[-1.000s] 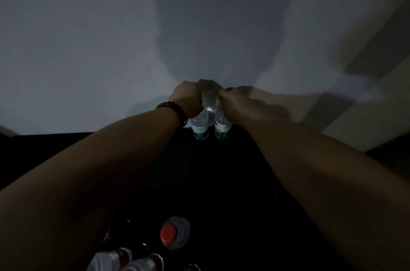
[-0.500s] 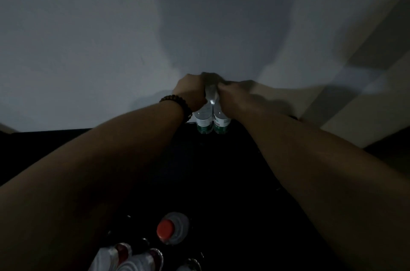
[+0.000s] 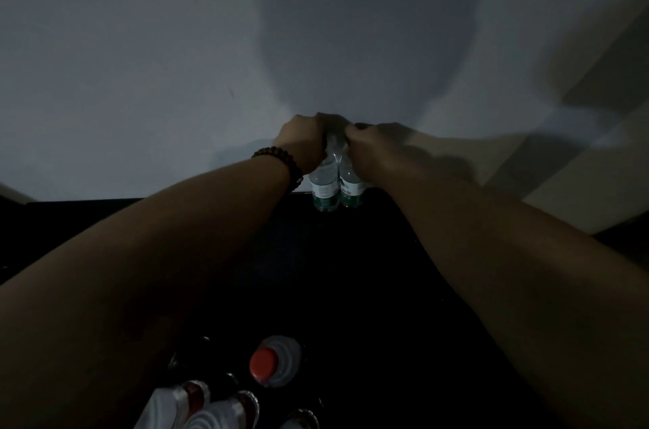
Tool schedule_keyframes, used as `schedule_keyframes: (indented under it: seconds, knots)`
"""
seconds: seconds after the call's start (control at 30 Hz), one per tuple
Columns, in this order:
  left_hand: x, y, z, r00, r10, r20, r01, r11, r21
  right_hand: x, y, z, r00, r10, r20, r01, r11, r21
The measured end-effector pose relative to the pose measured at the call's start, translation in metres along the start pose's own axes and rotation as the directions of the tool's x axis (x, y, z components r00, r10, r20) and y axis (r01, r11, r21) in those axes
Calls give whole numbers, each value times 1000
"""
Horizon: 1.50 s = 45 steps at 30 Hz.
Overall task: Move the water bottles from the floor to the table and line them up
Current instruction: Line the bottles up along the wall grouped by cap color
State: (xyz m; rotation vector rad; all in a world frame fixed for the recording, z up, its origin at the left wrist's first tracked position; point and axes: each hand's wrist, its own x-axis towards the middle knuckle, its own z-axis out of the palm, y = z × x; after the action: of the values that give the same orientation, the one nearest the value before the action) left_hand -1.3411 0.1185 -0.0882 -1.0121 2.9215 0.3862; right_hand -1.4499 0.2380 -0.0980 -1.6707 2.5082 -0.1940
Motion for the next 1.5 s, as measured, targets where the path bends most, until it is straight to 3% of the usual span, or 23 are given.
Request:
schedule_keyframes:
  seconds: [0.17, 0.27, 0.43, 0.57, 0.73, 0.87, 0.97, 1.13, 1.37, 1.5]
  knots:
    - [-6, 0, 2, 1000, 6, -10, -6, 1000, -8, -7, -1, -6, 1000, 7, -21, -7, 1000, -11]
    - [-11, 0, 0, 1000, -9, -15, 8, 998, -58, -11, -5, -11, 999, 19, 42, -21, 998, 51]
    - [-25, -2, -17, 992, -40, -123, 21, 988, -156, -30, -22, -31, 985, 174, -2, -170, 967, 188]
    - [-51, -7, -35, 992, -15, -128, -7, 986, -165, -53, -50, -47, 971, 240, -17, -237, 966, 105]
    - [-106, -25, -53, 993, 106, 45, -103, 993, -51, -80, -105, -64, 955, 251, 158, -256, 967, 9]
    - [-166, -57, -67, 952, 224, 211, -236, 971, 34, -99, -164, -66, 858, 308, 410, -286, 951, -117]
    - [-206, -87, -77, 919, 238, 314, -285, 952, 111, -114, -206, -60, 803, 272, 530, -229, 962, -146]
    - [-256, -140, -88, 882, 229, 412, -327, 927, 186, -136, -269, -48, 757, 241, 607, -139, 968, -210]
    - [-304, -189, -99, 836, 215, 505, -380, 890, 250, -148, -327, -33, 794, 193, 576, 19, 940, -342]
    - [-323, -203, -94, 822, 230, 521, -429, 851, 301, -151, -328, -20, 659, 332, 675, 123, 838, -532]
